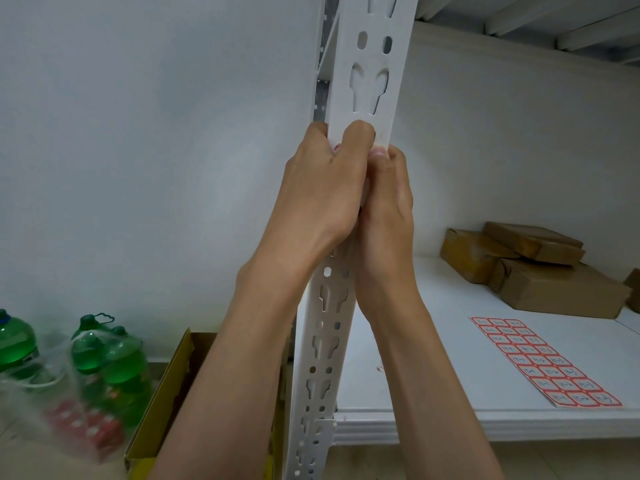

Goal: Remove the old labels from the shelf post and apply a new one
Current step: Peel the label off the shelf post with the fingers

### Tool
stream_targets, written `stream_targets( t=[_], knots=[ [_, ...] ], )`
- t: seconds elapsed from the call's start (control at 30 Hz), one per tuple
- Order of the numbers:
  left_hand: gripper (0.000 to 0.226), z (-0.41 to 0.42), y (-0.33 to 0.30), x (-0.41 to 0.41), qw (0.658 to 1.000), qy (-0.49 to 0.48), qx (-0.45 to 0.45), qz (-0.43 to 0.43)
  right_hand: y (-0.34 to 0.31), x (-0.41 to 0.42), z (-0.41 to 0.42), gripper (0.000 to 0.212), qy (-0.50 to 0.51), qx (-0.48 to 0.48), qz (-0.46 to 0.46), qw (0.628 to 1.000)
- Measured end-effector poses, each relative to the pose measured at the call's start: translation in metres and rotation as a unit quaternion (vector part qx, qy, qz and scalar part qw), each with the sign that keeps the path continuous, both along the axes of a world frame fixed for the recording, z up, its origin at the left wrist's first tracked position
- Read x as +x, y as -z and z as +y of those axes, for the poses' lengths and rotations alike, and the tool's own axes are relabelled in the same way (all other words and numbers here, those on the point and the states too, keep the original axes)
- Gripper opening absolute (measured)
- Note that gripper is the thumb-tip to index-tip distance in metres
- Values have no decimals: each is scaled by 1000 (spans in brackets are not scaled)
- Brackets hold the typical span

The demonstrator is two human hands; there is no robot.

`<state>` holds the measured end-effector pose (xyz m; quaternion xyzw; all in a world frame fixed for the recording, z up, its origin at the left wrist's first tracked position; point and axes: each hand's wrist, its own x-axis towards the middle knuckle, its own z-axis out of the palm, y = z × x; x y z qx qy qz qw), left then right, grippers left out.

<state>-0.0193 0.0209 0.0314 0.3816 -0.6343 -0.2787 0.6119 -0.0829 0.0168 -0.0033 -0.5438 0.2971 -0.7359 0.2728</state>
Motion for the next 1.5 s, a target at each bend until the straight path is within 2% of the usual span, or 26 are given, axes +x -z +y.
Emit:
stream_targets(
  t=[0.23, 0.43, 0.73, 1.07, 1.5],
  knots=[
    [33, -1, 1, -1, 1000, -11, 3, 3, -1, 1, 0, 34, -6, -5, -12, 1000],
    [26, 0, -1, -2, 1000, -16, -1, 4, -1, 0, 0, 28, -5, -3, -10, 1000],
    [29, 2, -1, 0, 1000, -19, -1, -25, 1, -1, -2, 24, 19, -11, 13, 1000],
    [29, 4, -4, -2, 999, 8, 13, 28, 1, -1, -2, 24, 22, -19, 19, 999],
    [29, 2, -3, -1, 1000, 2, -1, 19, 2, -2, -4, 24, 24, -25, 23, 999]
  ],
)
